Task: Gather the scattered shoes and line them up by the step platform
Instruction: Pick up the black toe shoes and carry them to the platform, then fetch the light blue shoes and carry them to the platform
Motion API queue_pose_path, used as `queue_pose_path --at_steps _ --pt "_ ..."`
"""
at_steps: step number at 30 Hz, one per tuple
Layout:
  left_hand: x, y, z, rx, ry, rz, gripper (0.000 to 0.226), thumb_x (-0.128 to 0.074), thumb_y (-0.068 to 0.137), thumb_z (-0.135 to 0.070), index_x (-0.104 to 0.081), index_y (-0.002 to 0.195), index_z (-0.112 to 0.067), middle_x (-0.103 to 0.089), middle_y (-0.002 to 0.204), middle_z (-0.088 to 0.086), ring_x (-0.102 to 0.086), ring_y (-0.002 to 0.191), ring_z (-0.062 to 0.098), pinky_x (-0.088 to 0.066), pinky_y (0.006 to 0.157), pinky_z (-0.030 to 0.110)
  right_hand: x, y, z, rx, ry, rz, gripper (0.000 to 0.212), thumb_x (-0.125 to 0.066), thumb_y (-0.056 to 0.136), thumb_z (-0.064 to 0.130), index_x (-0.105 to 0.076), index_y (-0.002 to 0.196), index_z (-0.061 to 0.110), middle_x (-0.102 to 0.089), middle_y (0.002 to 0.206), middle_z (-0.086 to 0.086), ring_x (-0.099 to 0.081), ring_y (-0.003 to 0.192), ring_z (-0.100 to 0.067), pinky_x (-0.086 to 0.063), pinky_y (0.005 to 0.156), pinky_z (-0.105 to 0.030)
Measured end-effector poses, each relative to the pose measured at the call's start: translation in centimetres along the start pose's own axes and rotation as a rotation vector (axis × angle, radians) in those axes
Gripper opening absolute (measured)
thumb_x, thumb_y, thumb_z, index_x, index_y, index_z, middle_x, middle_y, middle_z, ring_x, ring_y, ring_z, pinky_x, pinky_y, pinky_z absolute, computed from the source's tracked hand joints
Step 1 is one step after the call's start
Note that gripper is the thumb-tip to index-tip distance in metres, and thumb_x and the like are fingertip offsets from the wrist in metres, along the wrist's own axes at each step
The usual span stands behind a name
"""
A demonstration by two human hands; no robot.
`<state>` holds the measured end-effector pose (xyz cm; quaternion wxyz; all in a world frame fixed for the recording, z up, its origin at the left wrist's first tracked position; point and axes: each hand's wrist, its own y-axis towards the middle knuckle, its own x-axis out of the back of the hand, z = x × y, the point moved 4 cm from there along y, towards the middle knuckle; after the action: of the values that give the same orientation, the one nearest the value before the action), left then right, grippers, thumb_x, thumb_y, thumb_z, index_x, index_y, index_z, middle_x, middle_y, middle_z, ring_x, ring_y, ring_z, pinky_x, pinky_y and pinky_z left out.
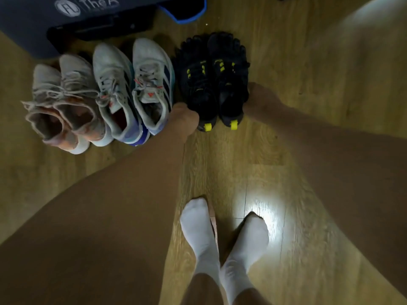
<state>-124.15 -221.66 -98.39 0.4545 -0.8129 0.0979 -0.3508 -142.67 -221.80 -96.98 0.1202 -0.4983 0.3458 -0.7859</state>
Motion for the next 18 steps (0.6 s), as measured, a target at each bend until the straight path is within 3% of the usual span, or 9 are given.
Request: queue_pose_path --at_steps 3,6,9,12,15,18 --pt "1.4 -5.2 -2.3 -0.020 0.011 0.021 0.038 -0.048 0.093 -0.014 -0.053 0.128 0.001 -0.056 0.131 0.020 -0.056 0.118 0.034 -0.050 0.095 0.039 3.5 -4.9 1.1 0.014 0.200 -0.046 0.041 -0.044 0.095 0.016 -0.042 0.135 0.011 -0.060 0.121 -0.012 -0.059 0.108 -0.029 -0.042 0.076 -0.027" --pt "3.8 -12.3 -6.5 -0.158 0.065 0.005 0.043 -0.048 0.097 -0.029 -0.048 0.135 -0.010 -0.051 0.136 0.011 -0.050 0.123 0.029 -0.041 0.094 0.030 10.1 -11.4 2.7 0.076 0.277 -0.185 0.036 -0.043 0.097 0.020 -0.045 0.132 0.010 -0.059 0.121 -0.009 -0.056 0.112 -0.027 -0.036 0.081 -0.025" --pt "6.8 -20.9 -12.7 -0.341 0.075 -0.031 0.051 -0.050 0.094 -0.040 -0.044 0.140 -0.020 -0.053 0.135 0.004 -0.051 0.123 0.023 -0.042 0.098 0.030 19.0 -18.4 3.2 0.069 0.322 -0.342 0.045 -0.044 0.098 0.026 -0.040 0.140 0.009 -0.050 0.138 -0.010 -0.045 0.127 -0.024 -0.032 0.099 -0.027" --pt "10.2 -31.6 -20.7 -0.580 0.098 -0.051 0.049 -0.050 0.095 -0.035 -0.043 0.140 -0.016 -0.055 0.127 0.000 -0.051 0.117 0.017 -0.037 0.096 0.026 27.7 -26.5 3.6 0.106 0.323 -0.447 0.054 -0.046 0.098 0.033 -0.033 0.145 0.010 -0.042 0.147 -0.008 -0.039 0.134 -0.021 -0.026 0.103 -0.023" --pt "13.0 -43.8 -27.8 -0.824 0.157 -0.044 0.043 -0.048 0.097 -0.026 -0.045 0.138 -0.013 -0.050 0.138 0.005 -0.046 0.128 0.019 -0.032 0.095 0.021 36.3 -36.0 3.6 0.135 0.323 -0.595 0.059 -0.048 0.097 0.040 -0.034 0.145 0.008 -0.041 0.148 -0.008 -0.038 0.137 -0.020 -0.027 0.107 -0.024" --pt "15.8 -54.7 -31.7 -0.976 0.166 -0.052 0.045 -0.051 0.096 -0.032 -0.047 0.139 -0.020 -0.047 0.142 -0.002 -0.043 0.130 0.011 -0.030 0.099 0.017 43.9 -46.7 2.6 0.133 0.341 -0.734 0.061 -0.044 0.096 0.048 -0.037 0.145 0.013 -0.041 0.149 -0.005 -0.037 0.137 -0.019 -0.027 0.108 -0.024"
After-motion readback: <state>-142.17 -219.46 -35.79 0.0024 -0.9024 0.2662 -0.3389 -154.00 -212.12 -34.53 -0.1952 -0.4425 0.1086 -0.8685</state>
